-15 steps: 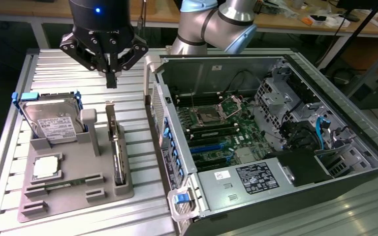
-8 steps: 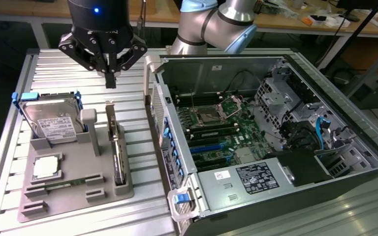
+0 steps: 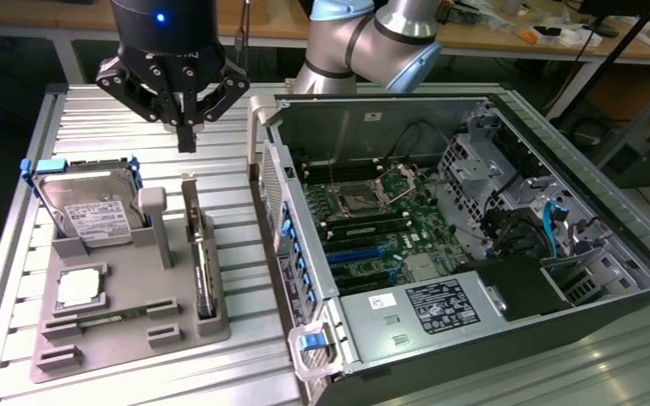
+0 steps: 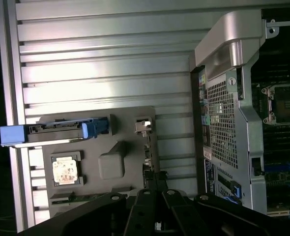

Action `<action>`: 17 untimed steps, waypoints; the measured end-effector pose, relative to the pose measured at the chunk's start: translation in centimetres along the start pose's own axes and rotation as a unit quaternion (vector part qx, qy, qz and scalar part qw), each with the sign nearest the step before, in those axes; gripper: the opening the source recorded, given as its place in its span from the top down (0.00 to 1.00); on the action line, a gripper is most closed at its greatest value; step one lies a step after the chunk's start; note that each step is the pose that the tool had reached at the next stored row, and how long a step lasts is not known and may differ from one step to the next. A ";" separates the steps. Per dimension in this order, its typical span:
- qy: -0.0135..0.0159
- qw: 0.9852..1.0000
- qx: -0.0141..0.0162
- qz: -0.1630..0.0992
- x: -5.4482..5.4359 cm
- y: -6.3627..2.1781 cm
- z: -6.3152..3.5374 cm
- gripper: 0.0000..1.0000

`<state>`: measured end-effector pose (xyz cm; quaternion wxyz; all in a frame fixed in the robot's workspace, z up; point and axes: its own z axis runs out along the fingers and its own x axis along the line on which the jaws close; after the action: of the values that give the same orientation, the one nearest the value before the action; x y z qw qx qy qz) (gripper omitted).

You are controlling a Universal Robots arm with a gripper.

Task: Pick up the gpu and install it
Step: 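Reach for the gpu, then pick up the gpu and move the gpu toward the slot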

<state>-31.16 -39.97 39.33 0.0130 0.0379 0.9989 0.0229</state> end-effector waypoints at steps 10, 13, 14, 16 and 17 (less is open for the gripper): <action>0.000 1.000 -0.004 0.000 0.0 0.00 0.00 0.89; 0.000 1.000 -0.004 0.000 0.0 0.00 0.00 0.89; 0.000 1.000 -0.004 0.000 0.0 0.00 0.00 0.89; 0.000 1.000 -0.004 0.000 0.0 0.00 0.00 0.52; 0.000 1.000 -0.004 0.000 0.0 0.00 0.00 0.52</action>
<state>-31.16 -39.97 39.33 0.0129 0.0379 0.9988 0.0271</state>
